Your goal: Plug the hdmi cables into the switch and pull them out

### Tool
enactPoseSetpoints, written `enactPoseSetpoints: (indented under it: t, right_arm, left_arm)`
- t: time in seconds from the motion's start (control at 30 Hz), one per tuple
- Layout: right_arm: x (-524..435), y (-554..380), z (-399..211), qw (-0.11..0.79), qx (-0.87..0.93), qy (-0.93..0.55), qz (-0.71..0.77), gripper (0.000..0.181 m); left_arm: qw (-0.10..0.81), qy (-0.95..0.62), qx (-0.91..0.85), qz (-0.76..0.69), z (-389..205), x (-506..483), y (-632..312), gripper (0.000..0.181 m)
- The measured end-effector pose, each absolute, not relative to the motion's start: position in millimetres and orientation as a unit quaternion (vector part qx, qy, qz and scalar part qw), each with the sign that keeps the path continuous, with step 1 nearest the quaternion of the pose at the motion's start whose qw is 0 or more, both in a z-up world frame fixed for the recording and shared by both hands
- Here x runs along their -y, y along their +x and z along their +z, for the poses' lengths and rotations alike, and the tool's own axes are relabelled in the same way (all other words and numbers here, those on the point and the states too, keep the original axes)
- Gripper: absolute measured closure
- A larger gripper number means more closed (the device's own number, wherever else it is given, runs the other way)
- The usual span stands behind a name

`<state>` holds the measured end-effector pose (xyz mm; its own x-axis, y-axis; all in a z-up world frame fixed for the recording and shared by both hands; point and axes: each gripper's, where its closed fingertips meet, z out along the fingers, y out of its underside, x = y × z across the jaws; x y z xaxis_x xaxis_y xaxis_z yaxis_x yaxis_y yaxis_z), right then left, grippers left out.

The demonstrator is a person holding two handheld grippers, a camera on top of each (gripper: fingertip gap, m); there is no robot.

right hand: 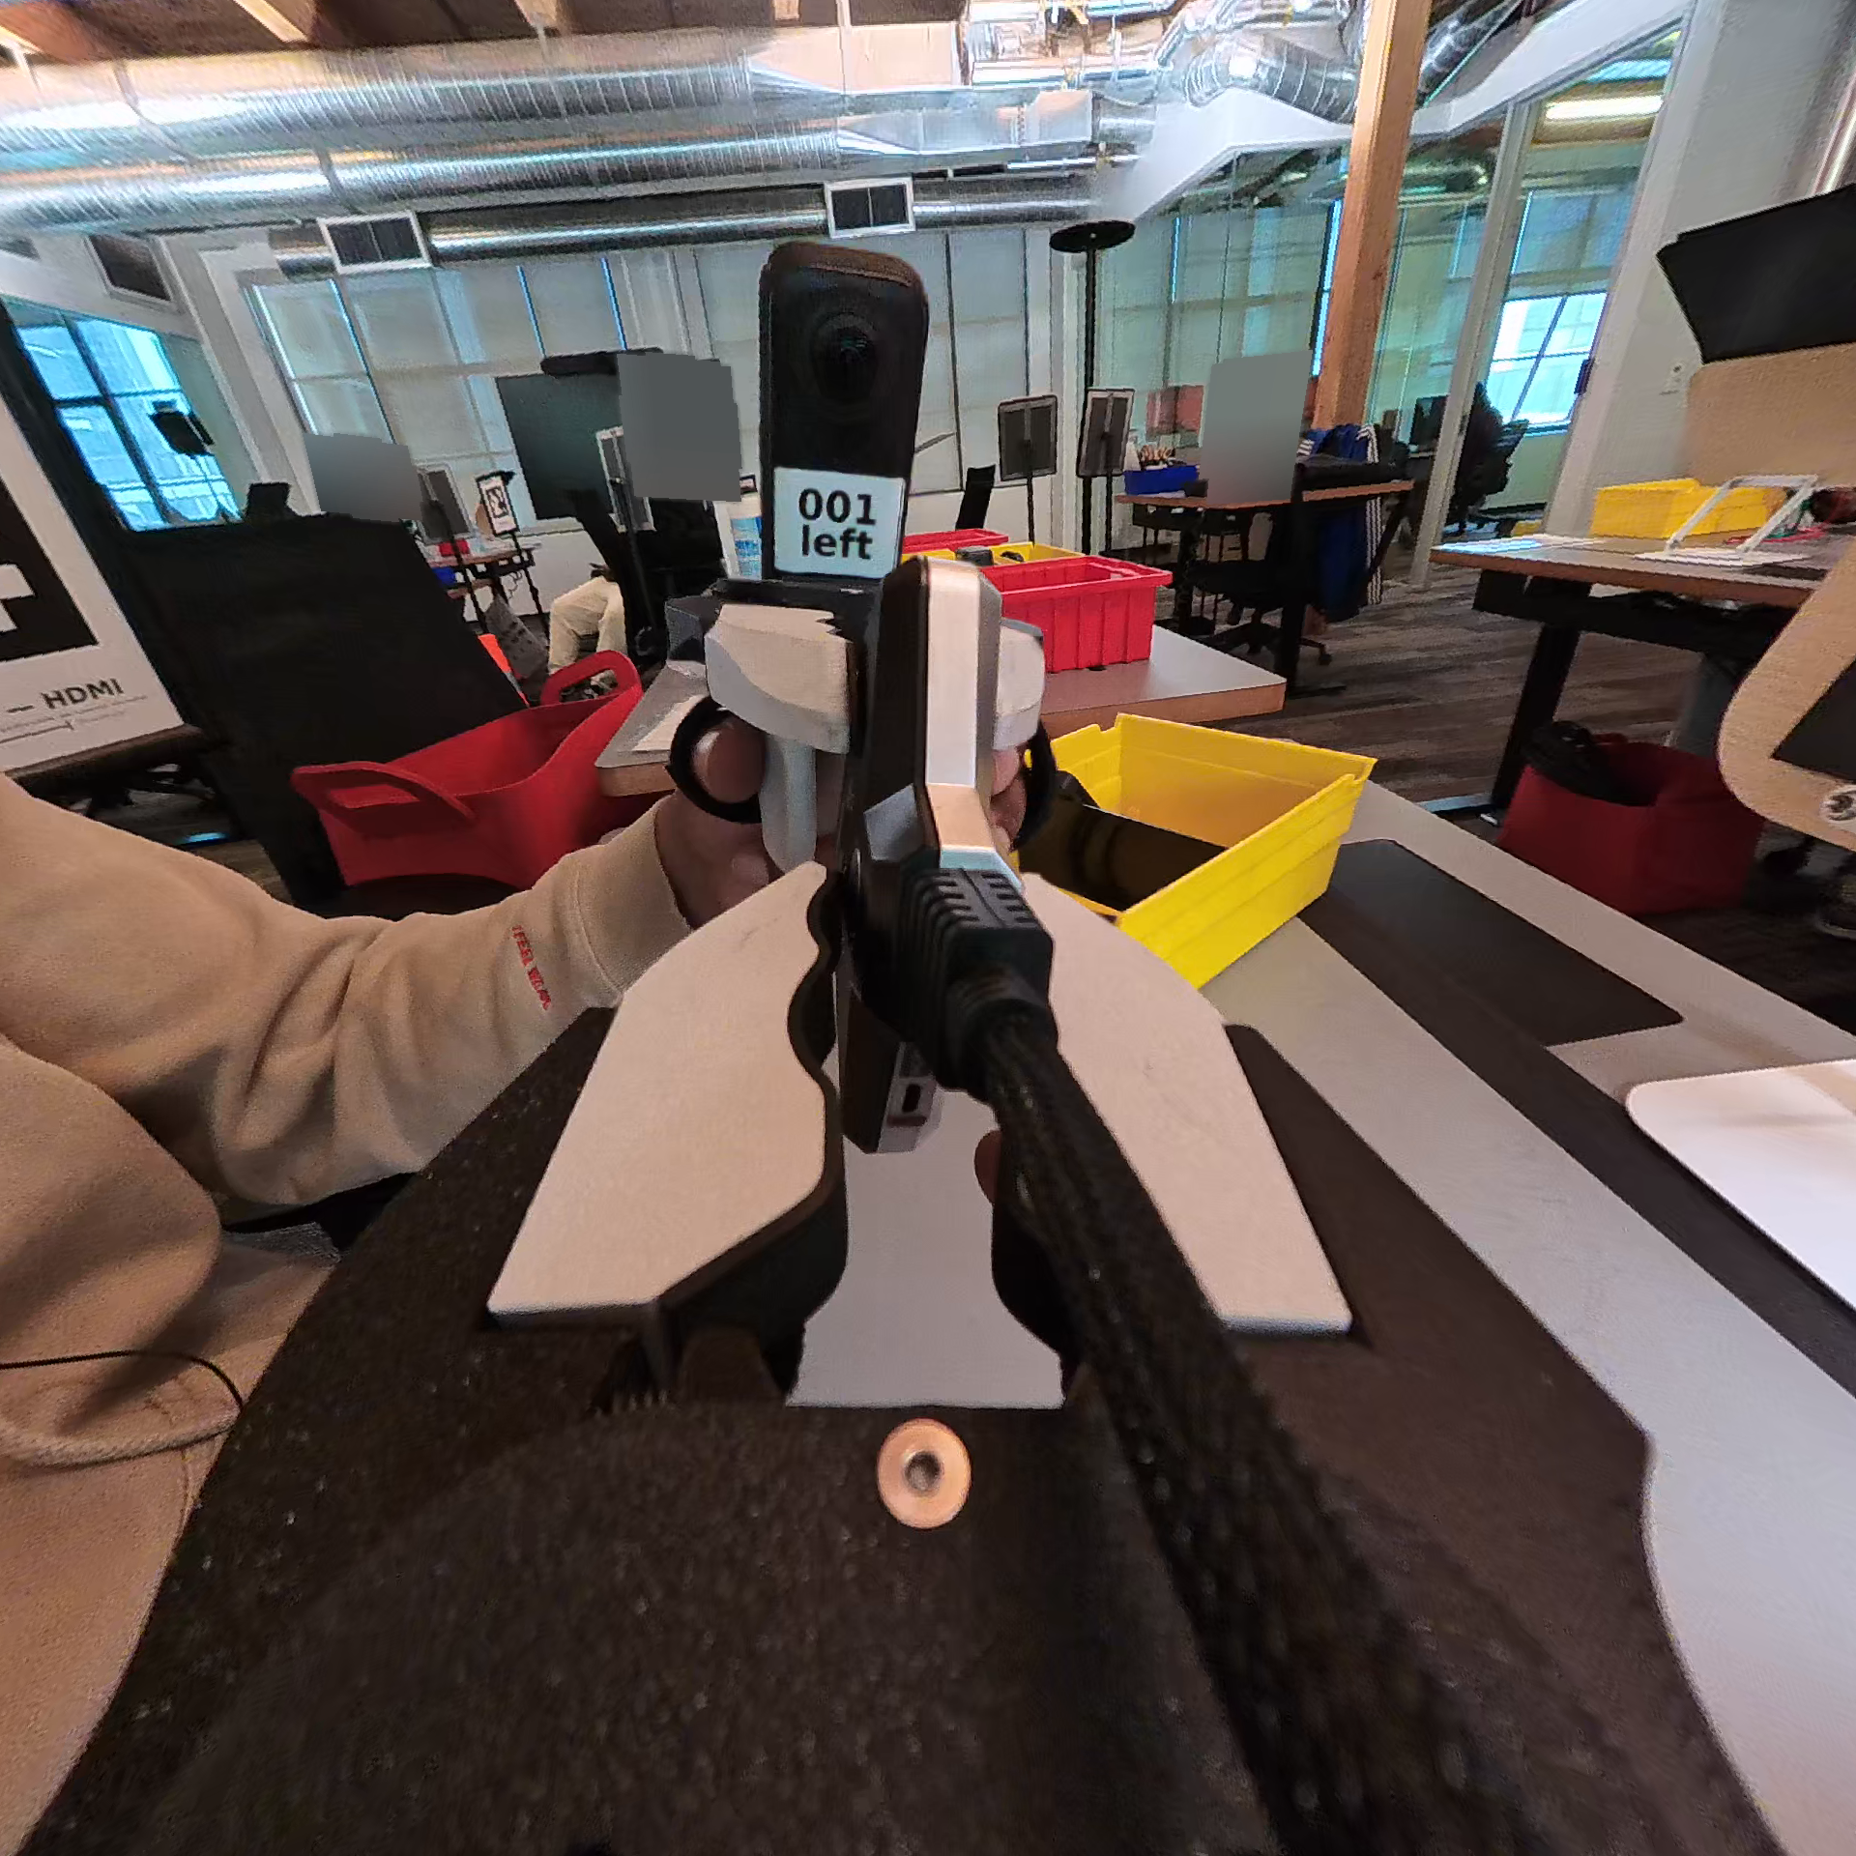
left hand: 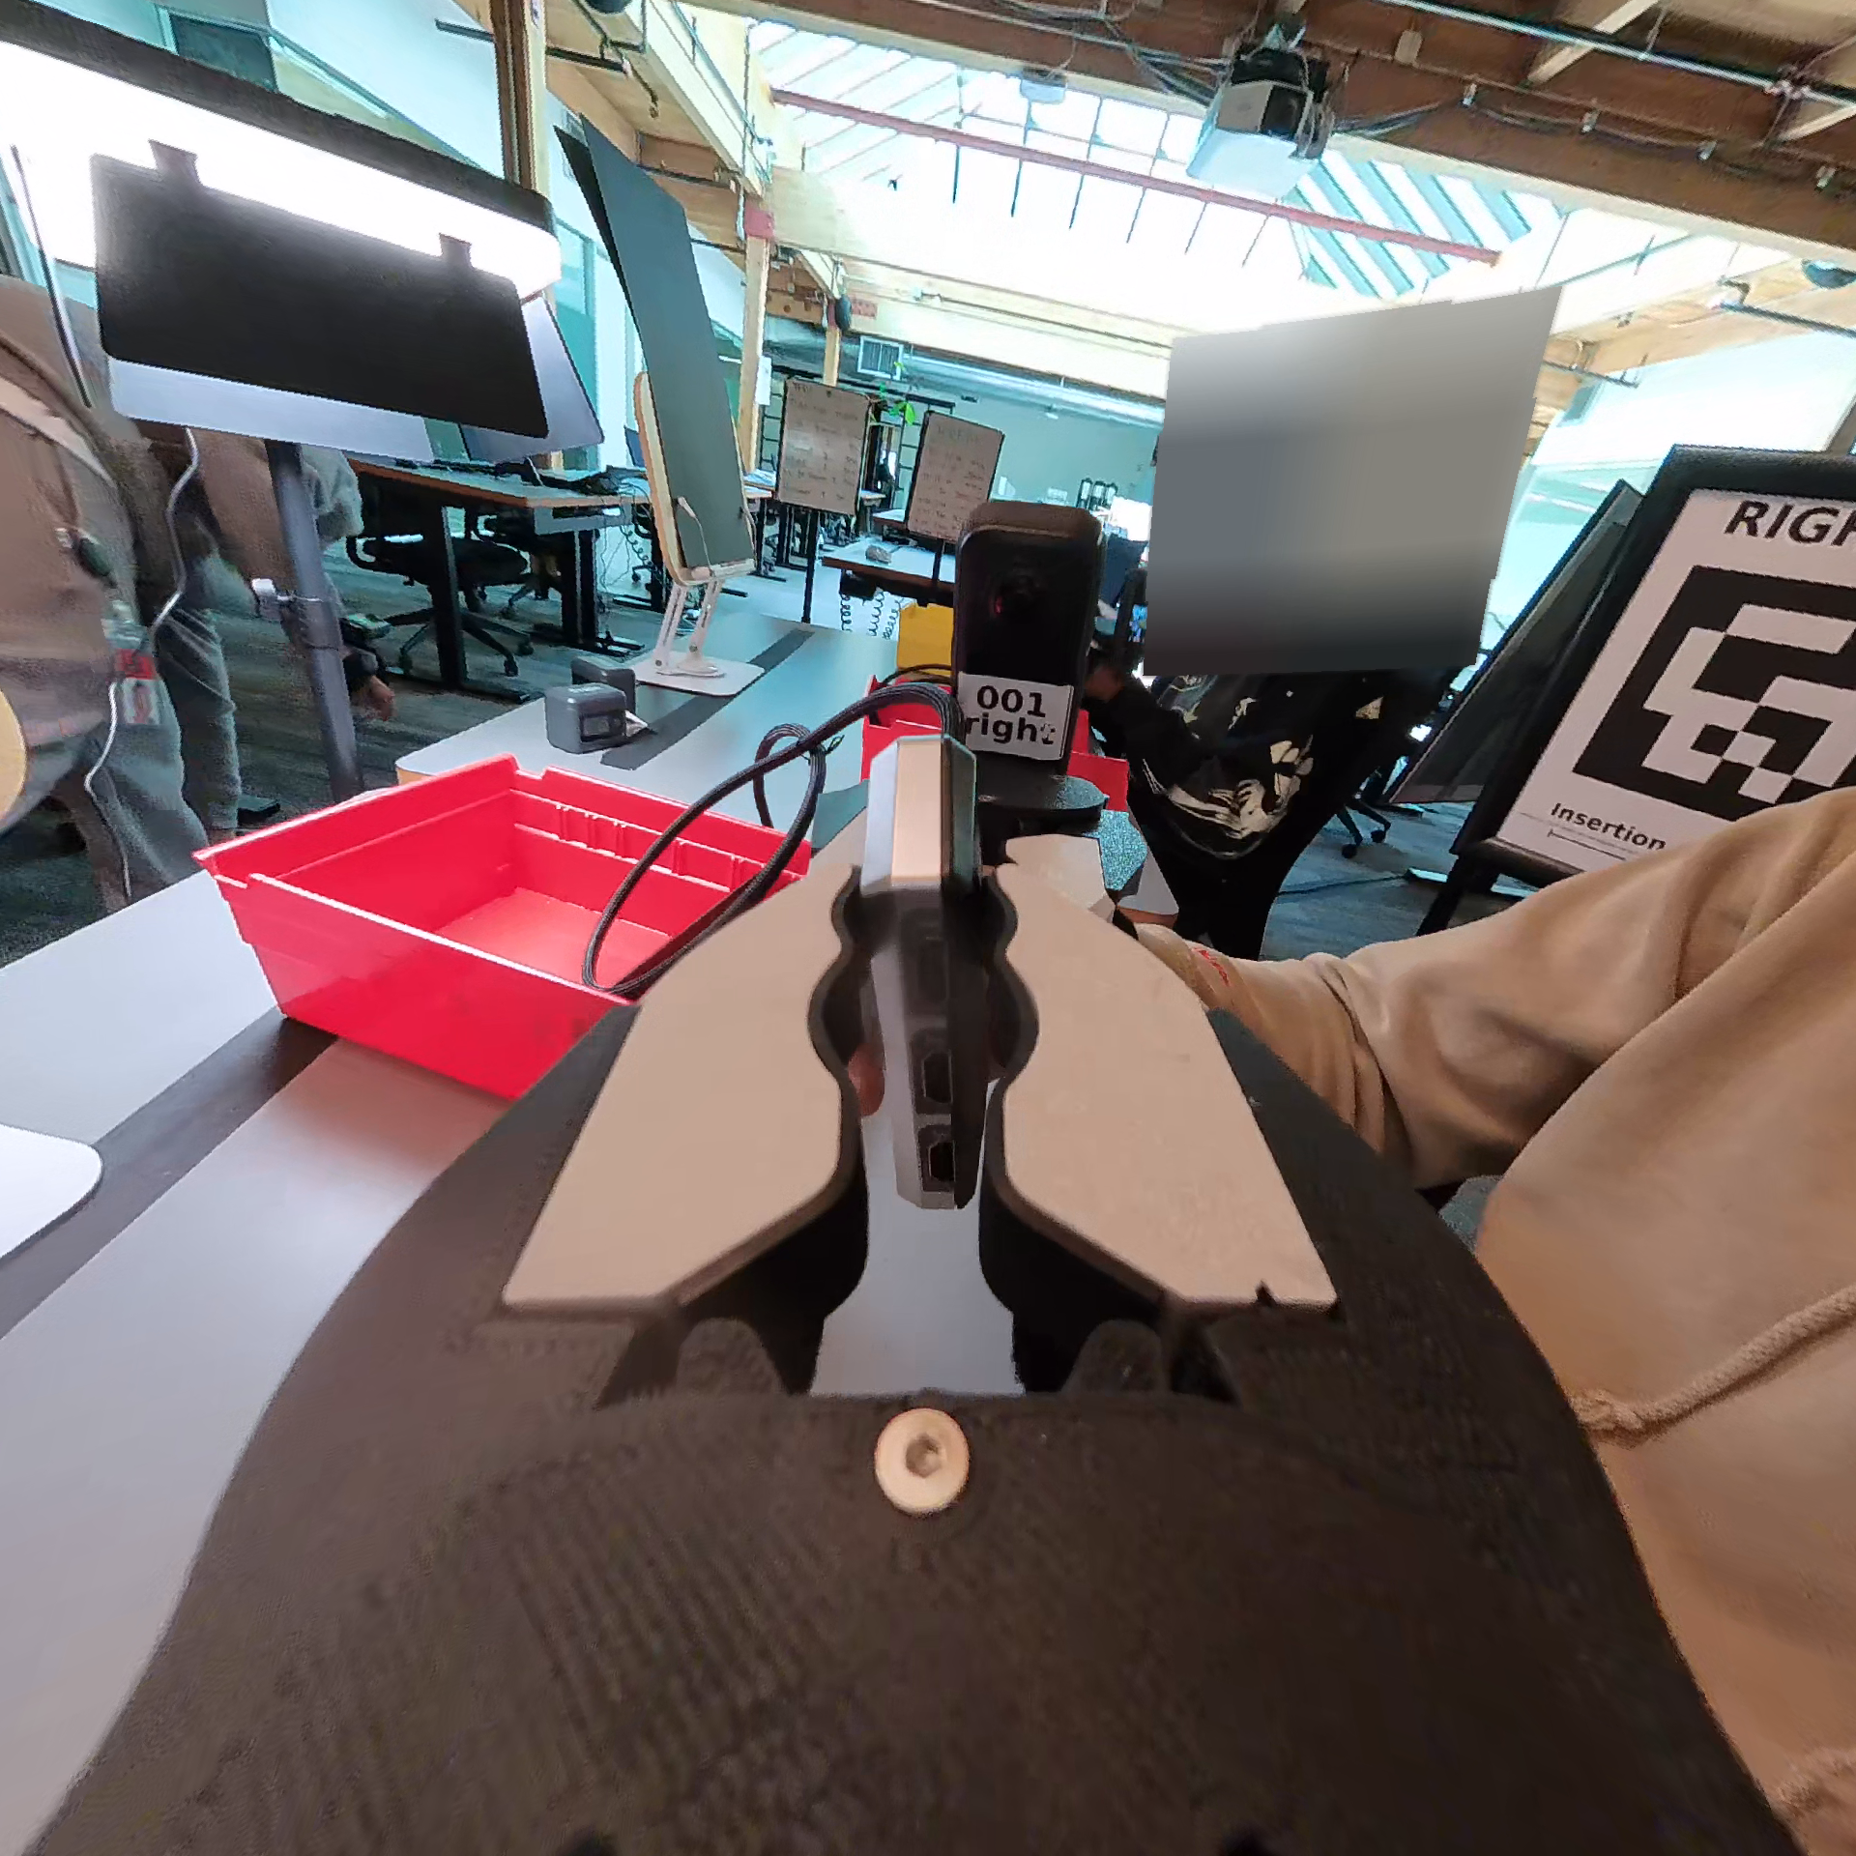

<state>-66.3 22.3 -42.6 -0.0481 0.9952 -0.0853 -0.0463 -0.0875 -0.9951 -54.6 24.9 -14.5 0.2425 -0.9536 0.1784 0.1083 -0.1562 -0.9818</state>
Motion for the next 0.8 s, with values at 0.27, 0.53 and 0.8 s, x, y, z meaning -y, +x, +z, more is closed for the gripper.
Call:
enactPoseSetpoints:
  t: [0.27, 0.53, 0.8]
  right_arm:
    - [-30, -65, -44, 0.462, 0.455, -0.515, 0.56, 0.15]
    - [-27, -58, -45, 0.456, 0.484, -0.502, 0.553, 0.156]
    - [-57, -17, -18, 0.508, 0.444, -0.511, 0.532, 0.157]
  left_arm:
    - [0.548, -0.6, -0.339, -0.474, -15, -34, -53, 0.159]
    - [0.541, -0.602, -0.34, -0.478, -17, -34, -51, 0.157]
    - [0.62, -0.639, -0.318, -0.327, 8, -44, -141, 0.15]
